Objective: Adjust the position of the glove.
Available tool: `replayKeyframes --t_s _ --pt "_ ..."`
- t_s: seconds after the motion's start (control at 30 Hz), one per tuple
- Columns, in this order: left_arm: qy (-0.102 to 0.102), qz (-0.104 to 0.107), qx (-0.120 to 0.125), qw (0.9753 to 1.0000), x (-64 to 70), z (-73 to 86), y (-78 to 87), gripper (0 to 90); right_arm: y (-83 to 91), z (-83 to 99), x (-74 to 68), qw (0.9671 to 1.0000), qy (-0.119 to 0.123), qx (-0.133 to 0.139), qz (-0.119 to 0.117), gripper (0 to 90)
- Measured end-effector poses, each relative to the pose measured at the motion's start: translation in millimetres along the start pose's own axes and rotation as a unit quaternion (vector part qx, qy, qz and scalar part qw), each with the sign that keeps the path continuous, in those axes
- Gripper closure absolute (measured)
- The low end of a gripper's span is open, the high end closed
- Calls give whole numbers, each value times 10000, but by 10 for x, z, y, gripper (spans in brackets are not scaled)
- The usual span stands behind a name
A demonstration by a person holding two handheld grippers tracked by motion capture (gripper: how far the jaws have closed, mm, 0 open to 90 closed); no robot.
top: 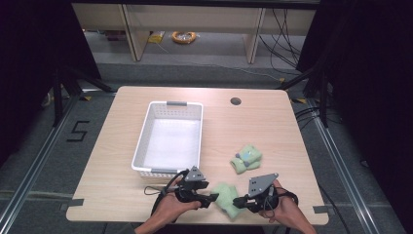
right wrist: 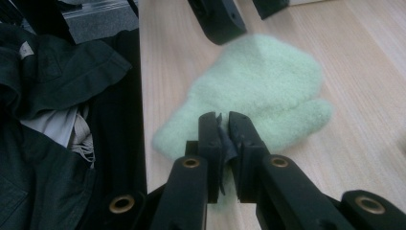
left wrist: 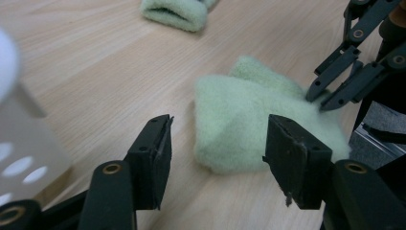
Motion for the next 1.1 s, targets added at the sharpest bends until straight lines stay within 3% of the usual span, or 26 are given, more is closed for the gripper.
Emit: replayKeyframes --t_s 0.17,0.3,0.5,0.67,0.77,0.87,0.9,1.03,1.1 --pt "50 19 -70 10000 -45 -27 -68 553 -11 2 6 10000 79 17 -19 847" --pt "263 313 -84 9991 -70 11 -141 634 -15 8 12 10000 70 -14 40 846" --pt "393 387 -111 9984 -34 34 -90 829 3 -12 10 9999 -26 3 127 851" --pt "518 485 44 9975 44 46 34 852 85 -56 38 9992 -74 106 384 853" --pt "509 414 145 9977 129 73 92 851 111 -90 75 9987 -19 55 502 853" --pt "510 423 252 9975 168 92 104 851 96 -133 93 9987 236 1 449 853" --pt "553 315 313 9975 183 94 97 850 93 -141 109 9984 304 -66 472 852" --pt "531 341 330 9975 188 94 94 849 82 -151 167 9986 231 -99 466 849" --pt "489 216 308 9981 202 104 66 849 59 -142 220 9984 35 -199 520 845"
Point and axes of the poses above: each handheld gripper's, and its own axes: y roughly backward along the jaws, z roughly out of its underside, x roughly to its right, the point moved 3 cm from there along -y, roughly forward along the jaws, and after that the axes turned 3 degrees about -y, right-handed, at the moved point
